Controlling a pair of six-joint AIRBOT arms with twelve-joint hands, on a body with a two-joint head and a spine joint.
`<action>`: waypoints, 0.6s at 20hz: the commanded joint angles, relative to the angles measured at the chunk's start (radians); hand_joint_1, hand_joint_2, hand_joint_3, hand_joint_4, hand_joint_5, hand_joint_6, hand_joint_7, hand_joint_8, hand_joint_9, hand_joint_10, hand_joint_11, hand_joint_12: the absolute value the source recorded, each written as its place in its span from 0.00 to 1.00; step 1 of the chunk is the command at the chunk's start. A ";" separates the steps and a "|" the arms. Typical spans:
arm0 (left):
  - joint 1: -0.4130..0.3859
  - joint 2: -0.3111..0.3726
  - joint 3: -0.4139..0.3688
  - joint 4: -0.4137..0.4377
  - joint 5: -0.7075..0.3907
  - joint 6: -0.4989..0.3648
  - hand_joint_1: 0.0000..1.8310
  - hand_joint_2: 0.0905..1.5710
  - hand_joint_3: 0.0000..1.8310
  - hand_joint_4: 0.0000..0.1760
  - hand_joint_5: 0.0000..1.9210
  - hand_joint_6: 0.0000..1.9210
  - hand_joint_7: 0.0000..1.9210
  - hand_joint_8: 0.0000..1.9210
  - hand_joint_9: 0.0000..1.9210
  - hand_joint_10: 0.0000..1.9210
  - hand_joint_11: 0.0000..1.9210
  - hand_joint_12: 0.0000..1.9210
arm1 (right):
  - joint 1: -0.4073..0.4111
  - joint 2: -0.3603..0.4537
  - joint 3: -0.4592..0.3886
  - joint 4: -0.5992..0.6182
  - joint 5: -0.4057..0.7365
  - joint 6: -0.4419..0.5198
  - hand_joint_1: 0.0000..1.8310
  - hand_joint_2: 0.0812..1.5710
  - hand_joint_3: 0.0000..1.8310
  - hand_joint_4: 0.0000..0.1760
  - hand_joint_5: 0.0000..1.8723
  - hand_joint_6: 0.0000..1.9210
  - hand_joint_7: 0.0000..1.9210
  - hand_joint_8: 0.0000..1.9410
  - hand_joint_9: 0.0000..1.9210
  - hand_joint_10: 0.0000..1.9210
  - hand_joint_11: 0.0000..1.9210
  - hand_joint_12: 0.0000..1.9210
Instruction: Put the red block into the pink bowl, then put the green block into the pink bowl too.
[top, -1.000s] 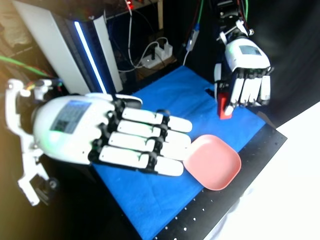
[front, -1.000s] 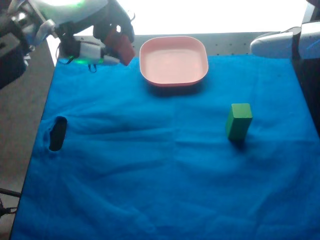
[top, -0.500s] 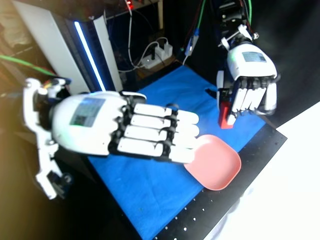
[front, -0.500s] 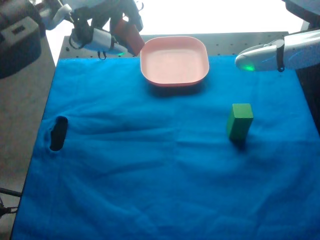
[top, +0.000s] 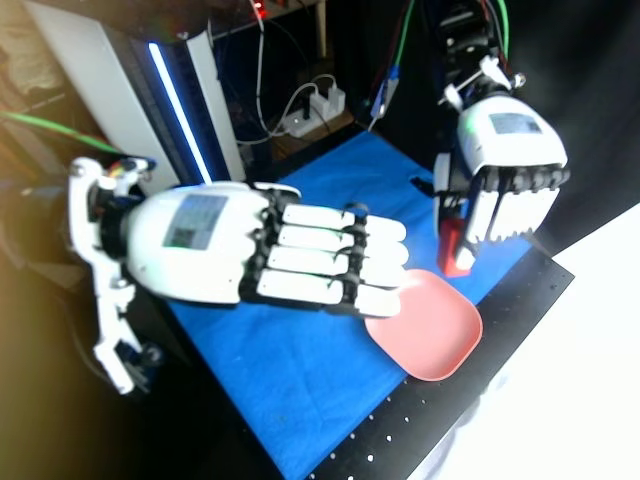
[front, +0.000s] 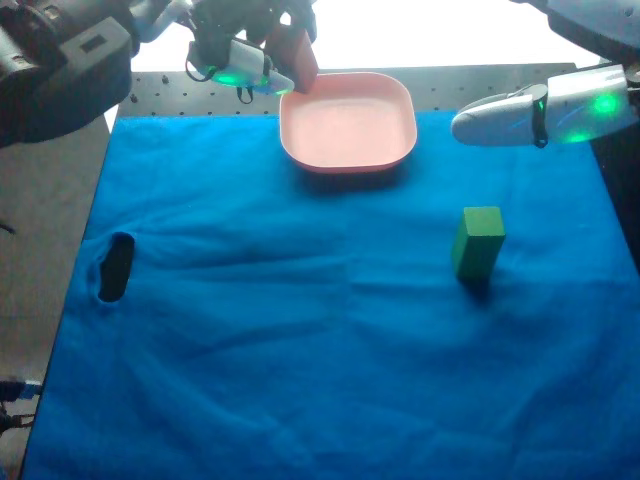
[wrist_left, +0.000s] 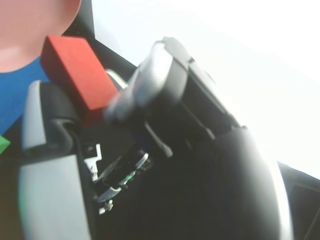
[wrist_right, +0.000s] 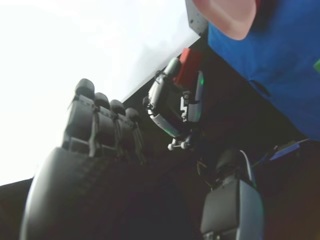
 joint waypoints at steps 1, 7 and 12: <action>-0.018 -0.004 0.009 -0.016 -0.115 0.000 0.64 0.62 0.00 0.00 0.63 0.29 0.58 0.58 0.61 0.78 0.57 0.92 | 0.017 -0.004 0.006 0.020 0.115 0.008 0.12 0.52 0.00 0.00 0.00 0.00 0.00 0.00 0.00 0.00 0.02 0.04; -0.012 -0.024 0.050 -0.016 -0.105 -0.045 0.63 0.63 0.00 0.00 0.63 0.31 0.62 0.86 0.67 0.97 0.69 0.99 | 0.020 -0.013 0.007 0.012 0.119 0.014 0.10 0.50 0.00 0.00 0.00 0.00 0.01 0.00 0.01 0.00 0.00 0.04; 0.000 -0.039 0.092 -0.017 -0.103 -0.107 0.65 0.64 0.00 0.00 0.59 0.37 0.55 0.71 0.56 0.82 0.52 0.94 | 0.025 -0.025 0.008 0.004 0.124 0.018 0.10 0.51 0.00 0.00 0.00 0.00 0.01 0.00 0.01 0.00 0.02 0.06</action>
